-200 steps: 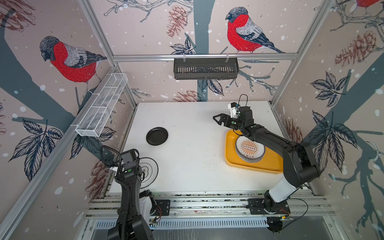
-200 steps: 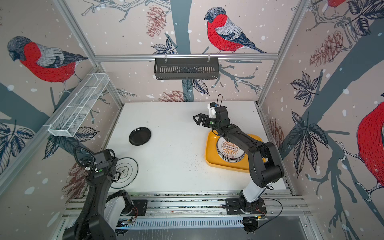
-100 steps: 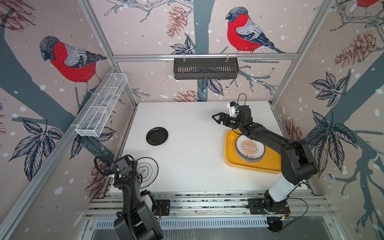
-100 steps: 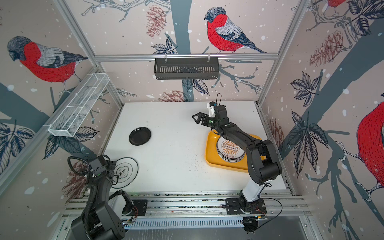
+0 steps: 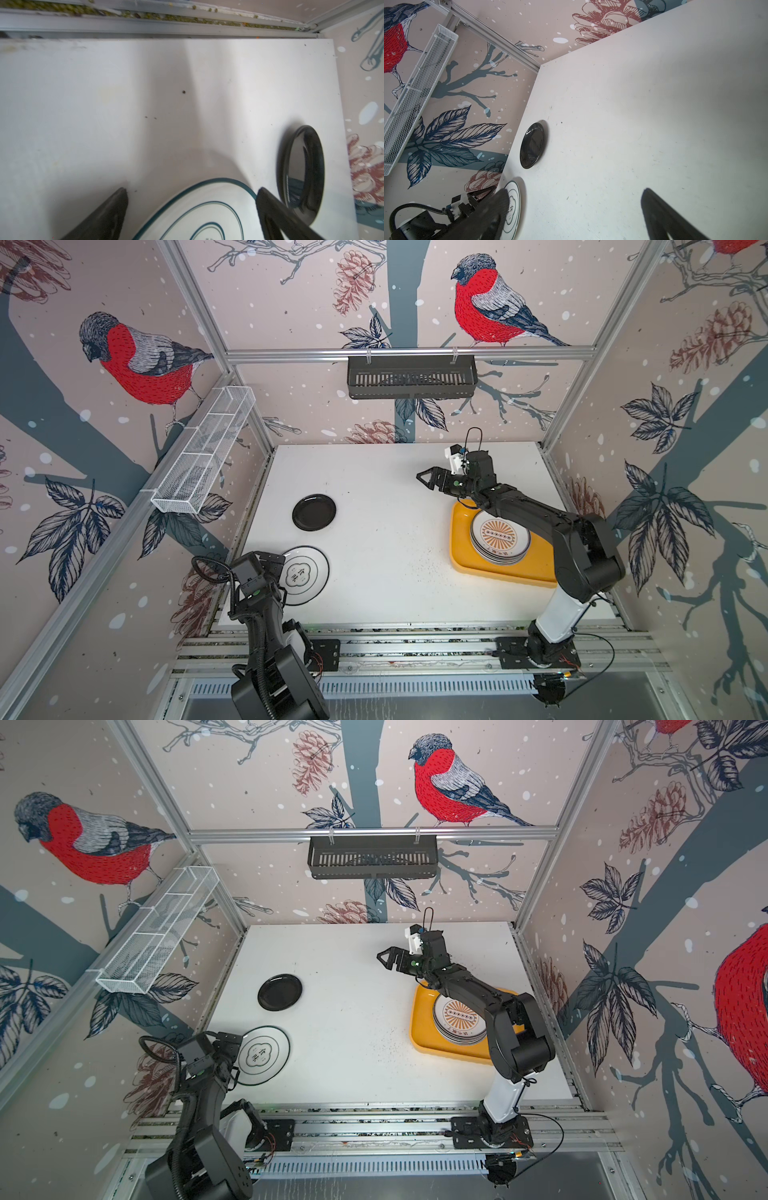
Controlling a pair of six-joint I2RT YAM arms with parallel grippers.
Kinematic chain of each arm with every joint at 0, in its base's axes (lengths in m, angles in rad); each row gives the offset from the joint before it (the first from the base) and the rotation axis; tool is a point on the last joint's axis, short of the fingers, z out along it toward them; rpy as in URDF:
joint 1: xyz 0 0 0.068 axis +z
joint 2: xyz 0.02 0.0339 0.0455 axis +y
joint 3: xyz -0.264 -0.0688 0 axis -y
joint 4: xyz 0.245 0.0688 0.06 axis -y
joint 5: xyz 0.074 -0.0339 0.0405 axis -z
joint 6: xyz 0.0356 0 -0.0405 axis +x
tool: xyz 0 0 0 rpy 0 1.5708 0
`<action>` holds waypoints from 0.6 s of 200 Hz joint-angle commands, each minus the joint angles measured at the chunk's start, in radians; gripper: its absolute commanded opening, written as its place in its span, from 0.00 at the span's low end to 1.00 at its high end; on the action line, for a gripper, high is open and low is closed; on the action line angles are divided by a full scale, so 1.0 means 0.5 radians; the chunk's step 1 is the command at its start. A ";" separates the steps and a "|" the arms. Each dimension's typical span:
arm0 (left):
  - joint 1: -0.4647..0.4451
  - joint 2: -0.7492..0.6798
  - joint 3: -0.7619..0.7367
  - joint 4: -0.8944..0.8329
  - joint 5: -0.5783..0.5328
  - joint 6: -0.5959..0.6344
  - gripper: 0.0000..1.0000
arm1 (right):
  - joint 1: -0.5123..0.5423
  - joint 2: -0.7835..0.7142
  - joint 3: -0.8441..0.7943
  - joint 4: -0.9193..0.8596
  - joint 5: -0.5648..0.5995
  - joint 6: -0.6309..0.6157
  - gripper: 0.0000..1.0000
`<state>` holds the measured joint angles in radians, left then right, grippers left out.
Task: Place the plates into the plastic bin on the countertop
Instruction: 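Lower the left gripper onto the white cloud-emblem plate's rim nearest the robot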
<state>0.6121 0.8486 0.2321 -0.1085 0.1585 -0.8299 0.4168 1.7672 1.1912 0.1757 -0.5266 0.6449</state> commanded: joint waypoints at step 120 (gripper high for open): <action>-0.569 -0.150 -0.021 -0.097 0.664 0.025 0.96 | 0.313 0.331 0.052 -0.155 -0.119 -0.112 0.99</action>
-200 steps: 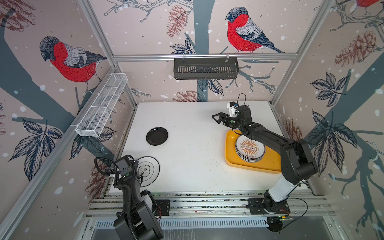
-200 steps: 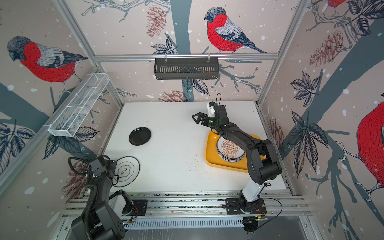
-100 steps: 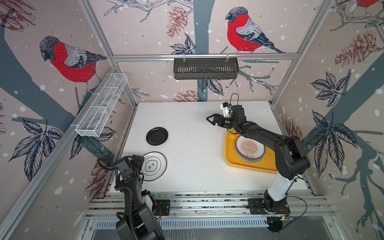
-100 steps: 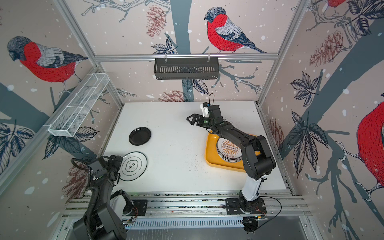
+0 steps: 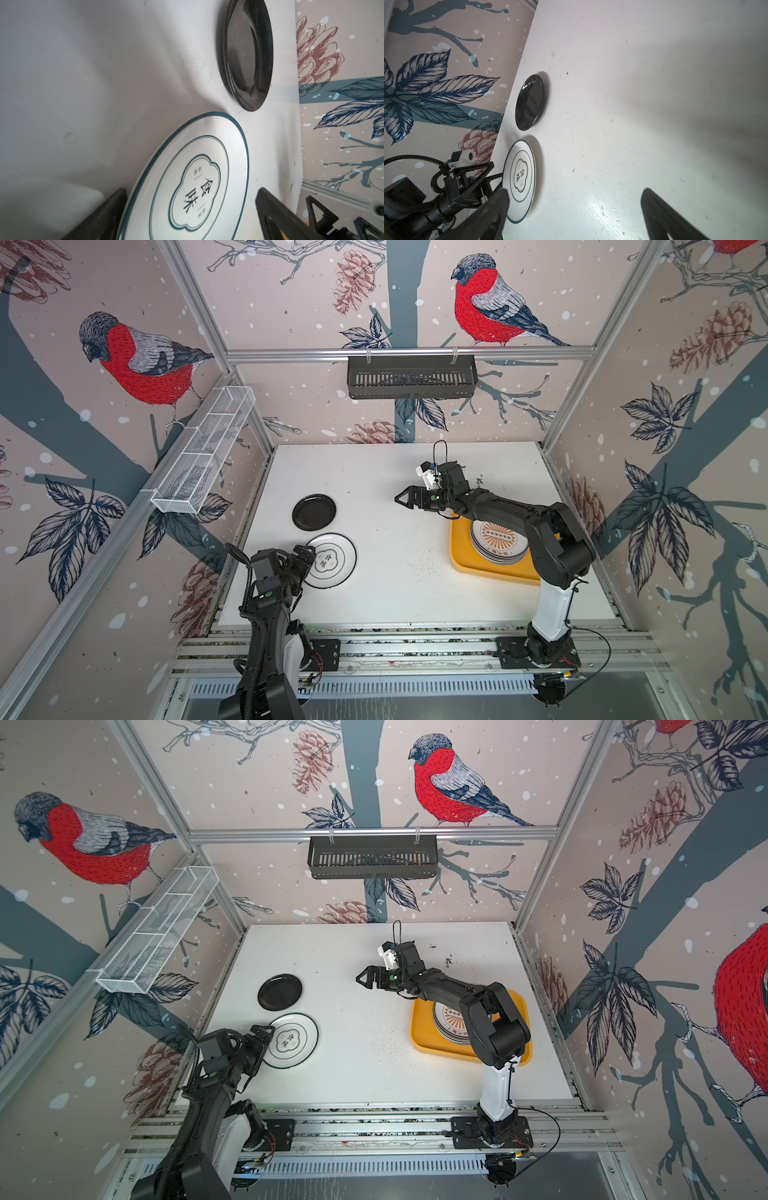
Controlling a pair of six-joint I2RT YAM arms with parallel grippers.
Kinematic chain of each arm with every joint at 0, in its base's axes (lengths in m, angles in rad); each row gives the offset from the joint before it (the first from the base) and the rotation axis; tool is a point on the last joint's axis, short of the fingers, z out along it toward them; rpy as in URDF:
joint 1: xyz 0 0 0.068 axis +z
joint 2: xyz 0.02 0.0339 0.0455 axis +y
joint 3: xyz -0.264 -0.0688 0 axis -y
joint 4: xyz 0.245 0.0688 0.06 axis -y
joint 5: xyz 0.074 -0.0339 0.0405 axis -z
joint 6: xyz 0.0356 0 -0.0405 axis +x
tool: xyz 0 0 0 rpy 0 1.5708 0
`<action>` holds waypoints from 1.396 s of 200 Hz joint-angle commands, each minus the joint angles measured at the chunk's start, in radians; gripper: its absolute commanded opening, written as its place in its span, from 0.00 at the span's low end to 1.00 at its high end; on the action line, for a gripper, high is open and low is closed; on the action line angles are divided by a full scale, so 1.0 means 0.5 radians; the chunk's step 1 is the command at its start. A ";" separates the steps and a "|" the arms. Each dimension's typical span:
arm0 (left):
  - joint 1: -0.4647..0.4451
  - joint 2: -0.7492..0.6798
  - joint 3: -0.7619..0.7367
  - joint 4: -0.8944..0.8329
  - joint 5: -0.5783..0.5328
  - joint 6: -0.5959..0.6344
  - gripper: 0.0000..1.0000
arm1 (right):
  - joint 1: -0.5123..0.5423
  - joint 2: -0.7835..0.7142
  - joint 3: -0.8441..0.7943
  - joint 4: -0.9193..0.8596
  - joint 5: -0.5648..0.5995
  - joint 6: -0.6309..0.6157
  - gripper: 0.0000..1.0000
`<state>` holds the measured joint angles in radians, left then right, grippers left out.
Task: Place the plates into the plastic bin on the countertop
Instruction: 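Lower the left gripper onto the white cloud-emblem plate's rim nearest the robot, then grip and tilt the white plate upright with the left gripper, lifting it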
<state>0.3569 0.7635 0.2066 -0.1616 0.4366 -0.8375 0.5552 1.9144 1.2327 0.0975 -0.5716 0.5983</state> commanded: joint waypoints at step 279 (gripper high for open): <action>-0.545 0.600 0.264 0.551 0.250 -0.006 0.09 | -0.061 -0.008 -0.095 0.145 -0.054 0.086 1.00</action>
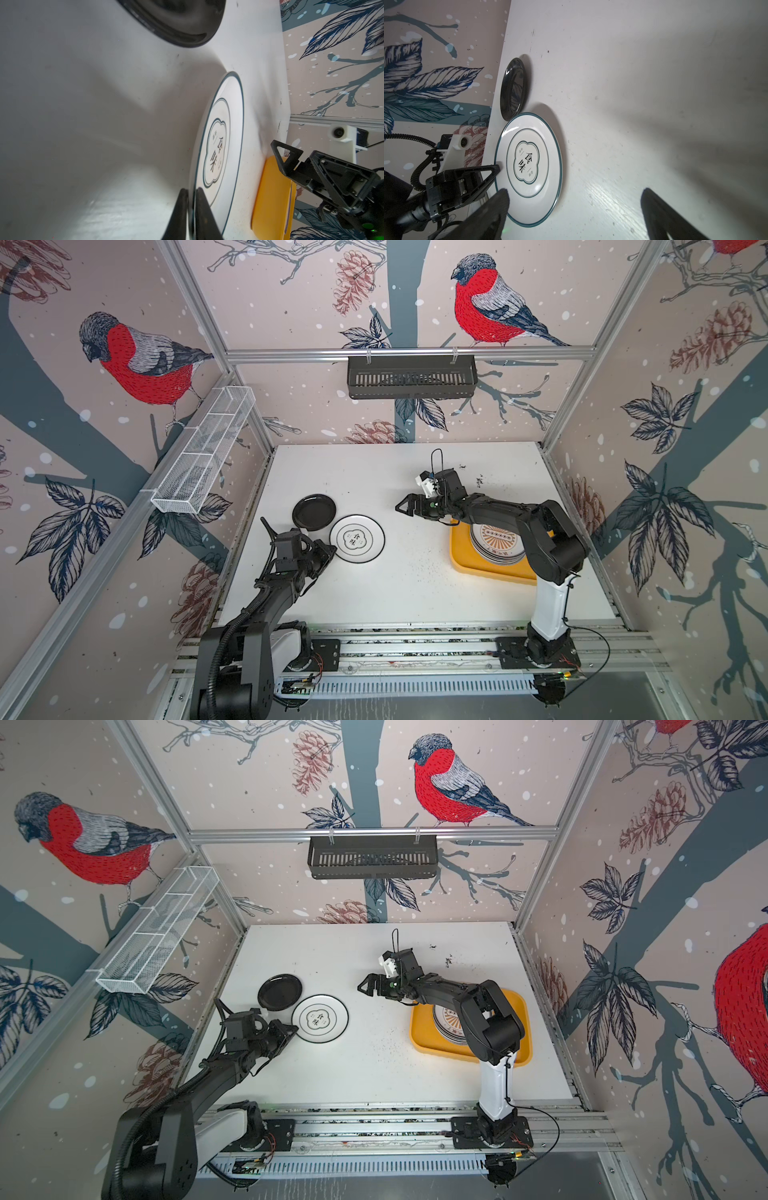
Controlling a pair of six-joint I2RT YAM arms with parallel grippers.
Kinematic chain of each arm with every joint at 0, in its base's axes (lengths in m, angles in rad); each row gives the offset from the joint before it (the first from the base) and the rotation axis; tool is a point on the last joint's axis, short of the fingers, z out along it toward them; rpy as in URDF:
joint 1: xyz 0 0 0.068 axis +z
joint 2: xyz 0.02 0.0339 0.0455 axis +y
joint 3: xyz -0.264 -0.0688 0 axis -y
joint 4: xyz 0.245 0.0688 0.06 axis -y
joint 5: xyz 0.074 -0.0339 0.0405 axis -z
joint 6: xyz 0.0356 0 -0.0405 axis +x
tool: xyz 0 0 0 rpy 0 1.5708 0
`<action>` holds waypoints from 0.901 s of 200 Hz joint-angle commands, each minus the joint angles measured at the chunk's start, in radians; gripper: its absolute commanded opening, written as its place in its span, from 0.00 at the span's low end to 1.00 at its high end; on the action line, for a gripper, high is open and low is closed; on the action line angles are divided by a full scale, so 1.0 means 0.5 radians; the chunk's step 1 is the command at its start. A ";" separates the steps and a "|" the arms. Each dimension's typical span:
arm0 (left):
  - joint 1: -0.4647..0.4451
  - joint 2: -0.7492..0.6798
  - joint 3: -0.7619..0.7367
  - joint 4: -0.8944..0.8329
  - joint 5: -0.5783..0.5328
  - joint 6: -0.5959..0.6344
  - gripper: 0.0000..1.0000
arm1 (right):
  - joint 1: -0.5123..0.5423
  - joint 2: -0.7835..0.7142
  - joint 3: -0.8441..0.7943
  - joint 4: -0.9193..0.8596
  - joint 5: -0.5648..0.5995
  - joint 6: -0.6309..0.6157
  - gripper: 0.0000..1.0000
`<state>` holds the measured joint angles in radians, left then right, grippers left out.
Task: Place the plates into the plastic bin on the countertop
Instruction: 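Grip and tilt the white plate upright with the left gripper, lifting it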
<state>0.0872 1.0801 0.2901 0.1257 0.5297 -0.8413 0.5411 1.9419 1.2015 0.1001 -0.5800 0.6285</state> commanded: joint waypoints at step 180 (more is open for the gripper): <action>-0.365 0.811 1.720 -0.889 0.307 0.700 0.04 | -0.560 -1.196 -0.708 0.271 0.602 0.089 0.99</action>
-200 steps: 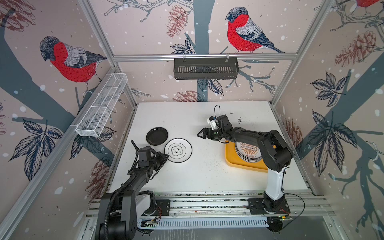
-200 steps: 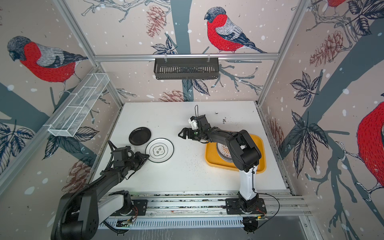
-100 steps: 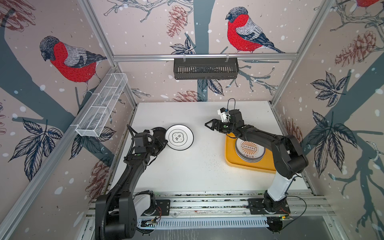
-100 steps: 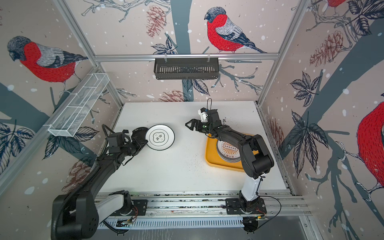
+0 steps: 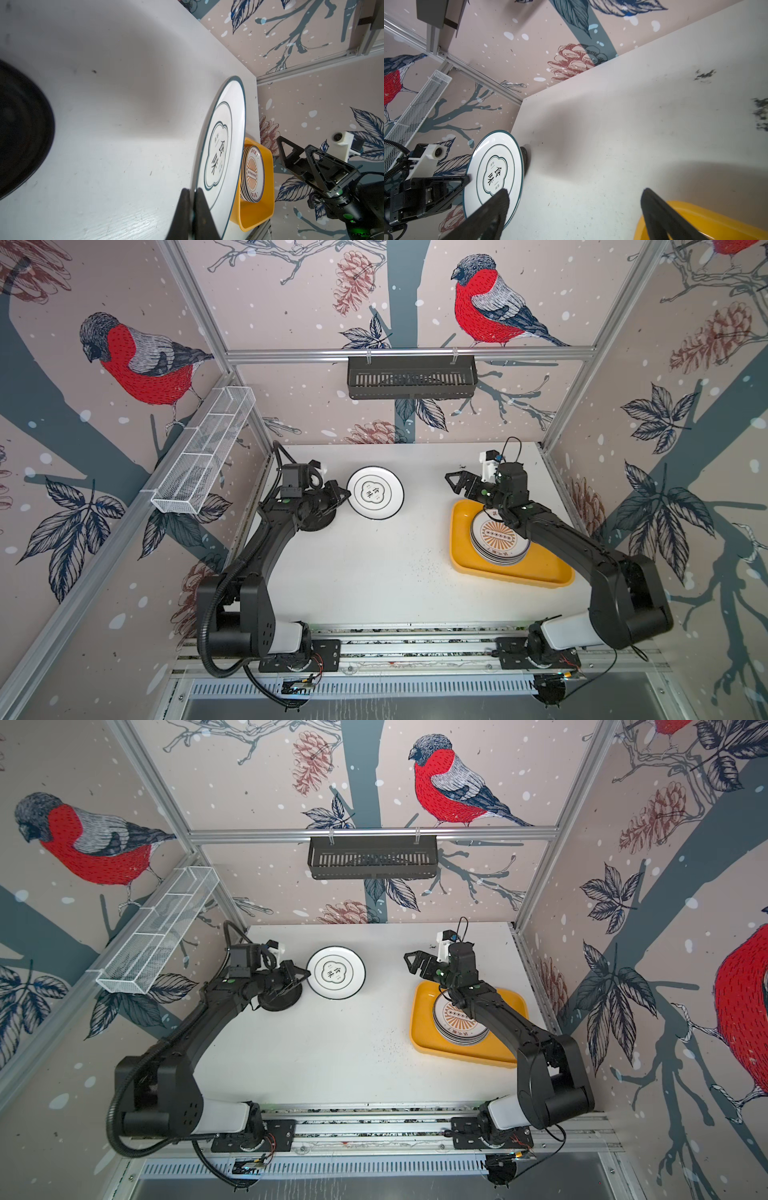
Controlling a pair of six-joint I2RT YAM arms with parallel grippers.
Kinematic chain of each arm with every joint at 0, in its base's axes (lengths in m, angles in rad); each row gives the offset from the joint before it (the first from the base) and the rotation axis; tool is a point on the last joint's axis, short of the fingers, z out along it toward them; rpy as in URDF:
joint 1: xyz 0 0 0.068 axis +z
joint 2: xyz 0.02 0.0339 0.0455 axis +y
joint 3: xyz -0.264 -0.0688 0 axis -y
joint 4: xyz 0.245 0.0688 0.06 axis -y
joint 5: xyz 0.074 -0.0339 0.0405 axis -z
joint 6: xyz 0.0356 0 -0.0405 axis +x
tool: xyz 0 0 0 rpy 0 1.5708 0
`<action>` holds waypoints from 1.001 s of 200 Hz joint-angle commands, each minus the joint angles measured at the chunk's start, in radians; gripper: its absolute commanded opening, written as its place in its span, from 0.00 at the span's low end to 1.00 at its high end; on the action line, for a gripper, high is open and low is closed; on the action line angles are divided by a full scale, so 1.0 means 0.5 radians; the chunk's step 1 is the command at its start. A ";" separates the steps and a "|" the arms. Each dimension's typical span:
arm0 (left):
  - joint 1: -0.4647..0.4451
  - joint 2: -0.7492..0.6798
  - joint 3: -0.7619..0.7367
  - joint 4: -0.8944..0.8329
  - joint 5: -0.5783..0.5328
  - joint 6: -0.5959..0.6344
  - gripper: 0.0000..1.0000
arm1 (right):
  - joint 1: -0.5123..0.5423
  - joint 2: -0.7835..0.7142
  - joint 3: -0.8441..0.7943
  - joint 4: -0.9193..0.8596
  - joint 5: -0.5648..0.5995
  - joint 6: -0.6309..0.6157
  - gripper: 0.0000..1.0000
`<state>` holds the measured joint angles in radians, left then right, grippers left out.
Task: Place the plates into the plastic bin on the countertop
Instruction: 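Grip and tilt the white plate upright with the left gripper, lifting it, then carry the white plate toward the bin while the right gripper grips its rim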
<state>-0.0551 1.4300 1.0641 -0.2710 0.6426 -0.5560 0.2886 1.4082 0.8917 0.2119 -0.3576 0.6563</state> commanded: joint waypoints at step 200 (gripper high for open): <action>-0.580 0.714 0.553 0.191 0.586 0.173 0.03 | 0.011 -0.530 -0.430 -0.126 0.022 0.120 0.99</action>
<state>-0.3447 1.8065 1.3586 -0.2604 0.8722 -0.4515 0.2687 1.1313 0.6785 0.1135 -0.3386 0.6868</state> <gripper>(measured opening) 0.075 0.995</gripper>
